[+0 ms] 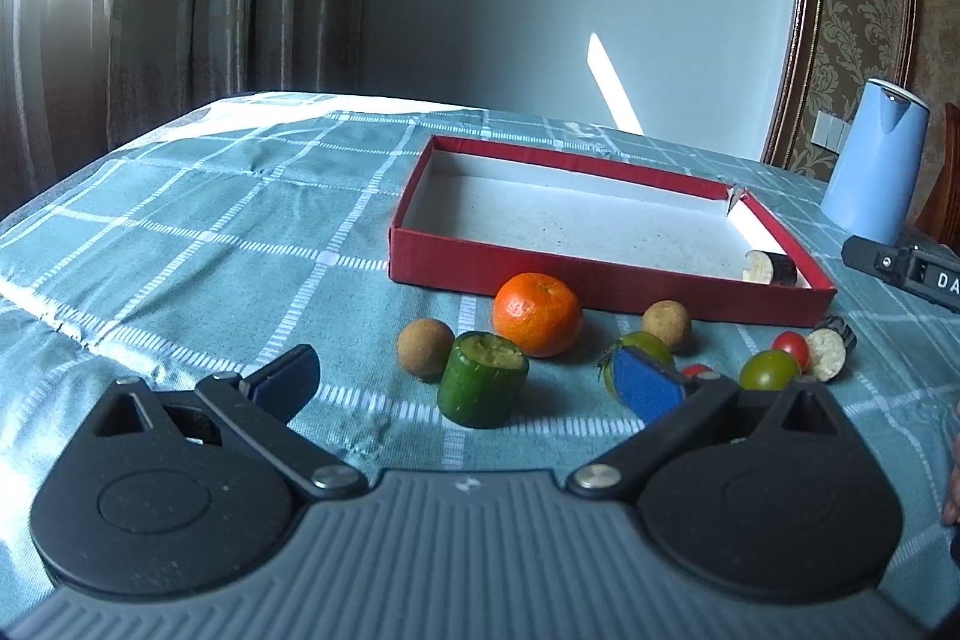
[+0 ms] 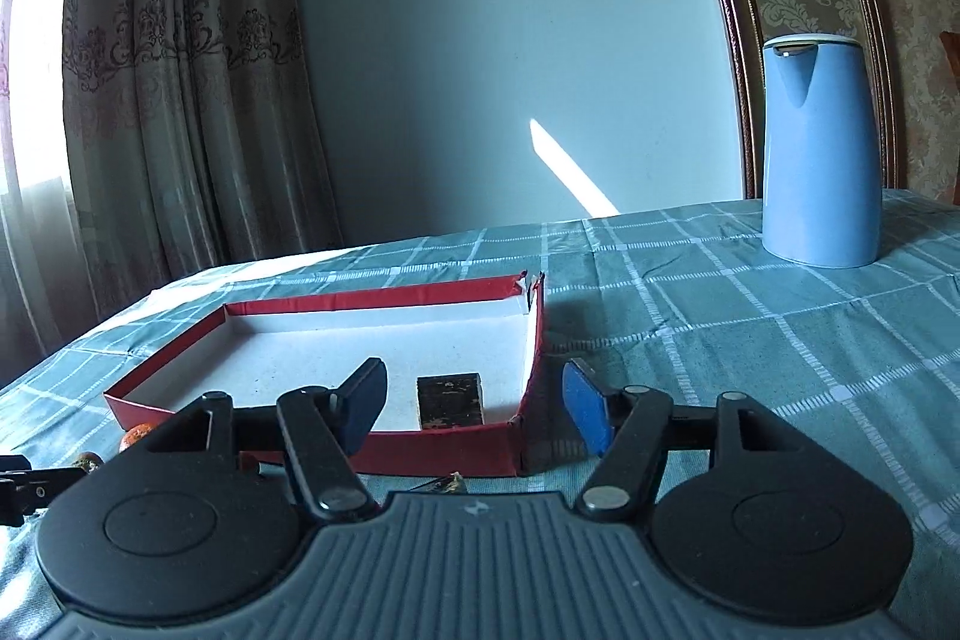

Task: Organize fruits
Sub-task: 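Carry the eggplant slice into the red box and open the right gripper, then close the left gripper on the green cucumber piece, then lower the cucumber piece into the red box and open the left gripper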

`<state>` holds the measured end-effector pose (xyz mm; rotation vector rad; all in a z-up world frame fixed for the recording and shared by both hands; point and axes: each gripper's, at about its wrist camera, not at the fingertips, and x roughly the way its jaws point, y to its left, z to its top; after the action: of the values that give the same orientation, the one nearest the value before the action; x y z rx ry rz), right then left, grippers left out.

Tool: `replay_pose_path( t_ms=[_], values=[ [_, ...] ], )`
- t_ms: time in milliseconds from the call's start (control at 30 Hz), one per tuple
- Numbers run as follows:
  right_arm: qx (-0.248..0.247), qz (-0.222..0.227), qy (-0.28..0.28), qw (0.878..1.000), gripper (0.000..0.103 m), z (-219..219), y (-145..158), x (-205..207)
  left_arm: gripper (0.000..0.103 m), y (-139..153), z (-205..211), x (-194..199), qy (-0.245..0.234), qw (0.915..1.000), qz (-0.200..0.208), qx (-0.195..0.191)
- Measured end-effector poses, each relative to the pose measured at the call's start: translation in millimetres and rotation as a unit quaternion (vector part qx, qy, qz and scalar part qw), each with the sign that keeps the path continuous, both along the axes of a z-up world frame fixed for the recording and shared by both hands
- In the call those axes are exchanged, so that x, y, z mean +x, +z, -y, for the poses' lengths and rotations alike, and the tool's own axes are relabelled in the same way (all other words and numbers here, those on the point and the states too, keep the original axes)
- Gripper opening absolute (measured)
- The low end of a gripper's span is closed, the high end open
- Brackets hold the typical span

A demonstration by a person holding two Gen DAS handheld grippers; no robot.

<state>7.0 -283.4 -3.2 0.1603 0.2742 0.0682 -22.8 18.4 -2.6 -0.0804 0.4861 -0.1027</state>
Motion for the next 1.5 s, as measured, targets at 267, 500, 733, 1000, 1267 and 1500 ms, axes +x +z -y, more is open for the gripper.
replay_pose_path(
  t_ms=[267, 500, 733, 1000, 1267, 1500],
  values=[
    [0.028, -0.004, 0.015, 1.000, 0.065, 6, -2, 2, 0.082, -1, 6, -3, -0.016, 0.9993, -0.002, 0.035],
    [0.031, -0.008, 0.022, 0.999, 0.065, 6, -4, 2, 0.066, -1, 16, 17, -0.042, 0.9974, -0.025, 0.052],
    [0.031, -0.008, 0.027, 0.999, 0.068, 6, -4, 3, 0.032, -9, 16, 33, -0.039, 0.9960, -0.064, 0.048],
    [0.030, -0.004, 0.028, 0.999, 0.076, 5, -3, 1, 0.029, -6, 15, 29, -0.030, 0.9970, -0.054, 0.047],
    [0.024, 0.000, 0.027, 0.999, 0.076, 3, -3, 0, 0.029, 25, 26, 35, -0.026, 0.9987, -0.017, 0.040],
    [0.024, -0.002, 0.026, 0.999, 0.076, 3, -3, 0, 0.029, 43, 58, 83, -0.010, 0.9981, 0.001, 0.061]
  ],
)
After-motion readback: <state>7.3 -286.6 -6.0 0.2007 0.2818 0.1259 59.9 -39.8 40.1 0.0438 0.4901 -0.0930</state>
